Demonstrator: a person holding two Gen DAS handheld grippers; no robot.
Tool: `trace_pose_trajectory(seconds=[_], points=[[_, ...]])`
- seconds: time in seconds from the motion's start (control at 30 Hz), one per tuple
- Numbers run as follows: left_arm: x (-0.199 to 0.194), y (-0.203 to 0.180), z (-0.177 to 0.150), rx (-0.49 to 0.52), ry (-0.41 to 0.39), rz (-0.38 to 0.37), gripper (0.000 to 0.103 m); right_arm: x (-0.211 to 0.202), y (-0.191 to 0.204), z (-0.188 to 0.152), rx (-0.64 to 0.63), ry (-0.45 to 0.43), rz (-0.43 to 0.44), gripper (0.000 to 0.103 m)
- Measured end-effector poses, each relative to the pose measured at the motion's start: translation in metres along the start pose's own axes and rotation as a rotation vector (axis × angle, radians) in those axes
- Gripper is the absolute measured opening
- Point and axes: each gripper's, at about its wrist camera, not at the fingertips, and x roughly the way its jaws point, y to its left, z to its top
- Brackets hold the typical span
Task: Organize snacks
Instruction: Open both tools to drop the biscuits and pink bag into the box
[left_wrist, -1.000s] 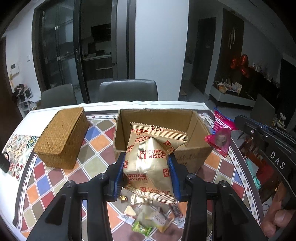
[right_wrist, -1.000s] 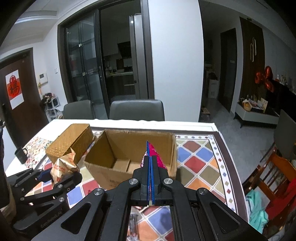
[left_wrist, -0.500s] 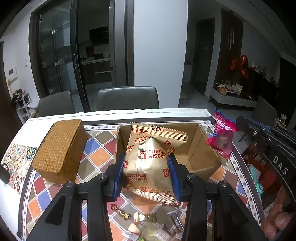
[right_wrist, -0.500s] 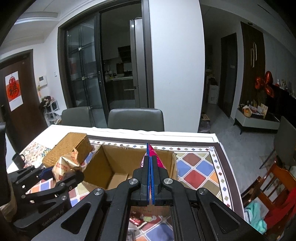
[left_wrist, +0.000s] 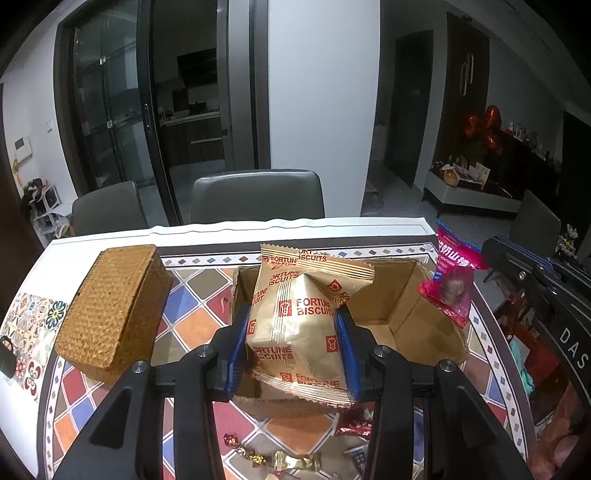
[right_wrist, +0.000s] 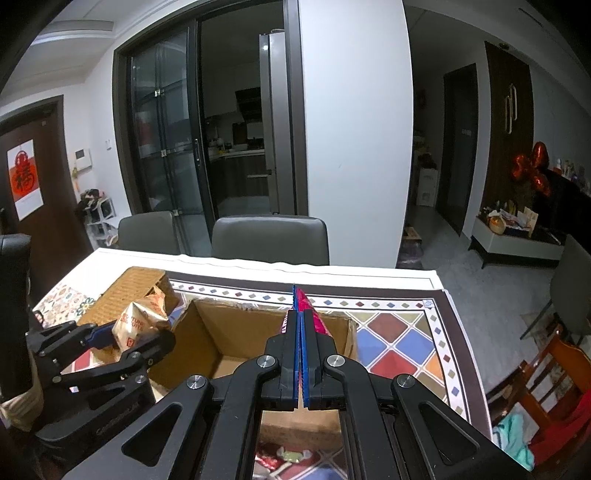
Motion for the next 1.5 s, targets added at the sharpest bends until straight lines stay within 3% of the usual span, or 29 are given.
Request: trace_pose_trajectory(seconds=[0.67,0.73,0.83,0.87,0.9,0.97,1.0,1.1,1.5], points=[[0.05,0.009,0.001,-0.001,0.059,-0.003,0.045,0.055,-0.004,-0.003,0.009,0.073,-0.005,0.002],[0.051,0.01,0.0,0.004,0.056,0.004,0.062,0.059,-0.004,-0.003,0.001,0.077,-0.02,0.002],[0.051,0.011,-0.001,0.005,0.051,0.023,0.074,0.062,-0.003,-0.004,-0.015,0.084,-0.037,0.004],[0.051,0.011,-0.001,0.005,0.051,0.028,0.078,0.063,-0.003,-0.004,-0.013,0.087,-0.041,0.014],[0.05,0.011,-0.001,0.005,0.051,0.033,0.084,0.062,-0.004,-0.004,-0.009,0.084,-0.047,0.034],[0.048,0.011,-0.002,0.0,0.046,0.04,0.092,0.059,-0.005,-0.005,-0.005,0.066,-0.072,0.059],[0.047,0.012,-0.002,-0.005,0.043,0.039,0.094,0.057,-0.004,-0.005,-0.007,0.058,-0.085,0.066],[0.044,0.013,-0.003,-0.01,0.04,0.041,0.099,0.052,-0.007,-0.005,-0.005,0.05,-0.099,0.073],[0.006,0.016,-0.005,-0.017,0.004,0.065,0.103,0.026,-0.011,-0.003,0.03,0.043,-0.106,0.074]])
